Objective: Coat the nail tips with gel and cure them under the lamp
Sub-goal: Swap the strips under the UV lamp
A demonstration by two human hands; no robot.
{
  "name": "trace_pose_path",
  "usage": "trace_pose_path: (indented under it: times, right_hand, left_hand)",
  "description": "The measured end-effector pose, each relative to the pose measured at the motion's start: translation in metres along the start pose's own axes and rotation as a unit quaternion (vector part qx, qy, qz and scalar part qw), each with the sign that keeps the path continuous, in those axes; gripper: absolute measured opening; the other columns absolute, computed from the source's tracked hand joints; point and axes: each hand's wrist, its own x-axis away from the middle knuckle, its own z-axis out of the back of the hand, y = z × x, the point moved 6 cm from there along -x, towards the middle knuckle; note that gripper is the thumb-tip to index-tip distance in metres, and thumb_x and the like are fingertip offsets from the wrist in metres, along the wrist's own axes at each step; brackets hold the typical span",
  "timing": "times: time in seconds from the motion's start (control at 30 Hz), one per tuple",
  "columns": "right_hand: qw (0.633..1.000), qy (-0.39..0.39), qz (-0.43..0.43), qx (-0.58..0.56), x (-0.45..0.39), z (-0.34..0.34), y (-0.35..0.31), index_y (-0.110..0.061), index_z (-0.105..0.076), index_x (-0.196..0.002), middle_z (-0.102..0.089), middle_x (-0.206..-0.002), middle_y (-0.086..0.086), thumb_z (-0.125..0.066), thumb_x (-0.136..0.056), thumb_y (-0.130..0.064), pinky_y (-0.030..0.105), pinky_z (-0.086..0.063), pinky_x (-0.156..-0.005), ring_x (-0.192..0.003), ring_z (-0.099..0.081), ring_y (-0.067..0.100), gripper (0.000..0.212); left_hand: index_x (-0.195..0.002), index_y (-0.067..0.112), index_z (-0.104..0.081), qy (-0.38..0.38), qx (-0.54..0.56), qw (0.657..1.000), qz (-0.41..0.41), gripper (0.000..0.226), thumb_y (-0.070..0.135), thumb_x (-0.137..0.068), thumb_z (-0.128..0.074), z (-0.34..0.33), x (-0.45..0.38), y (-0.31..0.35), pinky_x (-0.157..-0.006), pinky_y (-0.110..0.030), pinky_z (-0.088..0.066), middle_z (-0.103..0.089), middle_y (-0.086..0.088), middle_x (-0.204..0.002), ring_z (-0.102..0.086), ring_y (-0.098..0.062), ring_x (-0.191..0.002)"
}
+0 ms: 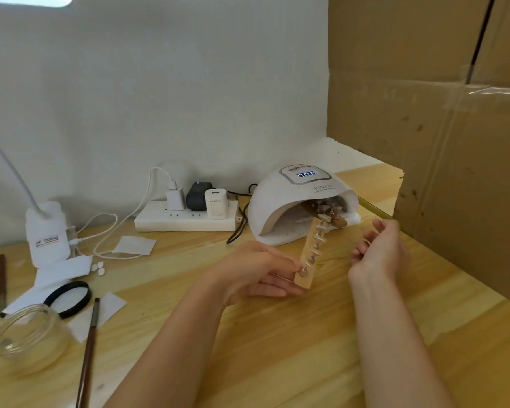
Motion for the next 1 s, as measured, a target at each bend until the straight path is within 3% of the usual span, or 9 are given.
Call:
trace_pose_path:
  times: [0.13, 0.27, 0.4, 0.47, 0.63, 0.73, 0.87, 1.0]
  right_hand:
    - [1.000, 0.015, 0.008, -0.005, 0.001, 0.001, 0.001, -0.016, -0.054, -0.063, -0.040, -0.055, -0.003, -0.050, -0.082, -0.017, 0.015, -0.022, -0.035, -0.038, -0.028, 0.009, 0.019]
    - [0.998, -0.015, 0.041, 0.046, 0.002, -0.005, 0.001, -0.016, -0.055, -0.067, -0.043, -0.055, -0.003, -0.049, -0.085, -0.019, 0.016, -0.024, -0.036, -0.041, -0.031, 0.009, 0.019]
    - [0.979, -0.072, 0.133, 0.137, 0.007, -0.018, 0.001, -0.016, -0.053, -0.066, -0.049, -0.056, -0.001, -0.046, -0.089, -0.025, 0.026, -0.031, -0.050, -0.051, -0.039, 0.013, 0.026]
    - [0.961, -0.091, 0.175, 0.191, 0.008, -0.022, 0.002, -0.014, -0.054, -0.073, -0.052, -0.061, -0.002, -0.044, -0.090, -0.027, 0.026, -0.030, -0.052, -0.056, -0.044, 0.012, 0.023]
    - [0.883, -0.156, 0.227, 0.380, 0.007, -0.030, 0.016, -0.020, -0.056, -0.084, -0.052, -0.070, -0.014, -0.059, -0.083, -0.026, 0.023, -0.032, -0.051, -0.069, -0.052, 0.010, 0.006]
    - [0.846, -0.169, 0.241, 0.445, 0.004, -0.034, 0.023, -0.016, -0.063, -0.103, -0.050, -0.067, -0.014, -0.062, -0.083, -0.030, 0.025, -0.035, -0.055, -0.074, -0.054, 0.012, 0.024]
    - [0.820, -0.170, 0.283, 0.467, 0.005, -0.037, 0.025, -0.012, -0.069, -0.088, -0.053, -0.062, -0.011, -0.063, -0.084, -0.028, 0.018, -0.031, -0.048, -0.062, -0.050, 0.008, 0.018]
    - [0.779, -0.165, 0.324, 0.511, 0.003, -0.042, 0.022, -0.016, -0.066, -0.075, -0.054, -0.062, -0.007, -0.060, -0.087, -0.028, 0.022, -0.028, -0.047, -0.072, -0.058, 0.019, 0.018]
  left_hand:
    - [-0.093, 0.006, -0.065, 0.034, 0.062, 0.997, 0.041, 0.009, 0.011, -0.085, -0.062, -0.002, -0.012, -0.001, -0.049, -0.017, -0.051, -0.072, -0.005, -0.077, -0.070, -0.013, -0.066]
    - [-0.089, 0.007, -0.063, 0.074, 0.064, 0.994, 0.049, 0.006, 0.010, -0.087, -0.059, -0.001, -0.030, 0.008, -0.048, -0.018, -0.052, -0.067, -0.007, -0.084, -0.068, -0.011, -0.058]
    - [-0.084, 0.008, -0.062, 0.097, 0.097, 0.990, 0.044, 0.007, 0.010, -0.088, -0.056, -0.002, -0.046, 0.016, -0.047, -0.017, -0.052, -0.069, -0.004, -0.071, -0.066, -0.009, -0.053]
    - [-0.081, 0.007, -0.060, 0.115, 0.117, 0.986, 0.042, 0.008, 0.008, -0.088, -0.055, -0.004, -0.052, 0.017, -0.047, -0.018, -0.053, -0.067, -0.003, -0.063, -0.065, -0.009, -0.051]
    - [-0.090, 0.003, -0.057, 0.144, 0.150, 0.978, 0.029, 0.005, 0.004, -0.090, -0.052, -0.010, -0.063, 0.020, -0.050, -0.021, -0.052, -0.062, -0.007, -0.074, -0.061, -0.013, -0.060]
    - [-0.092, 0.004, -0.056, 0.161, 0.164, 0.973, 0.023, 0.005, 0.003, -0.090, -0.052, -0.010, -0.065, 0.021, -0.048, -0.022, -0.050, -0.062, -0.008, -0.075, -0.060, -0.014, -0.062]
    - [-0.094, 0.005, -0.056, 0.166, 0.185, 0.969, 0.010, 0.006, 0.008, -0.092, -0.051, -0.012, -0.065, 0.023, -0.054, -0.027, -0.051, -0.065, -0.012, -0.088, -0.061, -0.017, -0.068]
    - [-0.101, 0.004, -0.059, 0.152, 0.166, 0.974, -0.031, 0.016, 0.012, -0.094, -0.046, -0.015, -0.057, 0.023, -0.058, -0.023, -0.053, -0.068, -0.007, -0.086, -0.065, -0.013, -0.069]
